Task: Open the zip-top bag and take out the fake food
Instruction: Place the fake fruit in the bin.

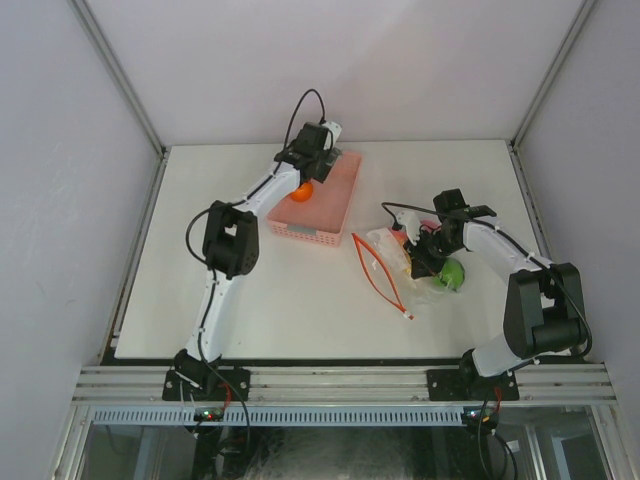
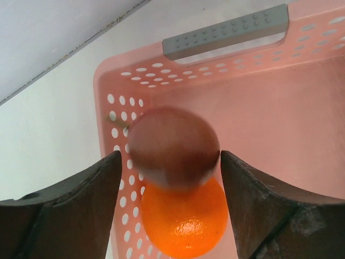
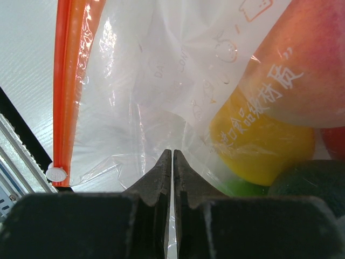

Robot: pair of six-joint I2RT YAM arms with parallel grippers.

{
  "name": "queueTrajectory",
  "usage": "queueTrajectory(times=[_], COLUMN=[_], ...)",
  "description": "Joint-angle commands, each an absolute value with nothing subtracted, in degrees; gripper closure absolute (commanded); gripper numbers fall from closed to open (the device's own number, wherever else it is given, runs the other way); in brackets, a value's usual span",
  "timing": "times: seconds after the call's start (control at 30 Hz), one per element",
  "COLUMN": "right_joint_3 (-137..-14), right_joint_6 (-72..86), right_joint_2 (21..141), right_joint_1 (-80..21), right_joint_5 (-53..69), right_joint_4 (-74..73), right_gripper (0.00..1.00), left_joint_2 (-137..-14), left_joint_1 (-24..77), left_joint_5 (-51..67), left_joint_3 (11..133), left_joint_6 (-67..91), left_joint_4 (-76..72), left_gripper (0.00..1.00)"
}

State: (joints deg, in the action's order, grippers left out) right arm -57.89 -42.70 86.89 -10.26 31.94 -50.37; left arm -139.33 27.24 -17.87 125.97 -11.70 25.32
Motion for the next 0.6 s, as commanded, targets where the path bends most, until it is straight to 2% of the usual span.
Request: queueTrajectory(times=[0.0, 0.1, 0.57], right_joint_3=[-60.0, -60.0, -60.0], right_joint_6=[-43.8, -43.7, -44.0], right_joint_2=[86.5, 86.4, 86.4], right_joint_1=[-10.5, -10.5, -10.5], right_joint_5=[32.1, 32.2, 32.4], right_joint_4=[-50.2, -50.2, -50.3], right_gripper=[0.98, 0.98, 0.98], left_joint_2=[-139.8, -139.8, -135.1], left_joint_1=[27.4, 27.3, 27.3], left_joint_5=[-19.5, -19.8, -19.2], left_joint_3=[129.4, 129.1, 128.1], left_joint_6=[-13.0, -13.0, -10.9], left_joint_4=[23.0, 23.0, 22.9], left_gripper=[0.21, 0.18, 0.16])
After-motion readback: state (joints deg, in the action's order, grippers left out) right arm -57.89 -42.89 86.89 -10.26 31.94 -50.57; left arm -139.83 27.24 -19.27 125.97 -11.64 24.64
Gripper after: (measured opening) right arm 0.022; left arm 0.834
